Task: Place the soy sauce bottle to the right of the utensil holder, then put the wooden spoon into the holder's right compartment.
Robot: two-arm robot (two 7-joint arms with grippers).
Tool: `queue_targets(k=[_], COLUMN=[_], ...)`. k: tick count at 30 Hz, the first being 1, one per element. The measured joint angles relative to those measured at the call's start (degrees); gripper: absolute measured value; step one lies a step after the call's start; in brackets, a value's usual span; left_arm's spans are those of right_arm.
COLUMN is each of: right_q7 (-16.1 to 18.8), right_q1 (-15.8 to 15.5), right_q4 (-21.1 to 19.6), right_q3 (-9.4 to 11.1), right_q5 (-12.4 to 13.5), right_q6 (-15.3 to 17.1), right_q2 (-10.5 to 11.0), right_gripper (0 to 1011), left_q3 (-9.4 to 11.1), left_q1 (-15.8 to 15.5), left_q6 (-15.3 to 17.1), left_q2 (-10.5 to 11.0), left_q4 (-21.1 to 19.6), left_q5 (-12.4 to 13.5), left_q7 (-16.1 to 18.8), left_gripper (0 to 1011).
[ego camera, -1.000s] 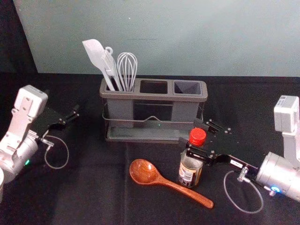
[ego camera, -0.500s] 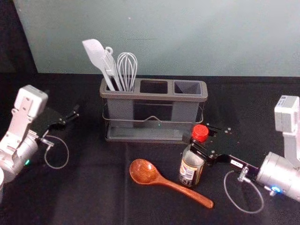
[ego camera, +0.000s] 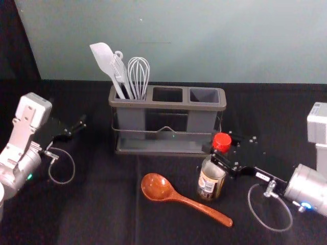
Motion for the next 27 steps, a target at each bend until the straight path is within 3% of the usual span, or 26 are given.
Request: queue_targets(k=[9, 17, 23, 27], right_q7=[-0.8, -0.9, -0.9, -0.9], right_q1=[-3.4, -7.7, -7.7, -6.1], right_q4=[-3.6, -3.5, -0.7, 1.4], right_q3=[3.9, 10.0, 12.5, 12.7], right_q5=[2.7, 6.4, 6.9, 6.2], right_q6=[-0.2, -1.9, -2.7, -3.1], right_q2=[2.6, 5.3, 5.9, 5.4], right_gripper=[381, 381, 382, 381], left_q3=[0.0, 0.0, 0.0, 0.0], left_q1=[0.0, 0.0, 0.0, 0.0], left_q6=[0.0, 0.0, 0.0, 0.0], left_q2=[0.0, 0.0, 0.0, 0.0], left_q4=[0.0, 0.0, 0.0, 0.0], left_q5=[0.0, 0.0, 0.0, 0.0], left_q7=[0.0, 0.0, 0.0, 0.0], left_gripper=[1005, 1005, 1005, 1005])
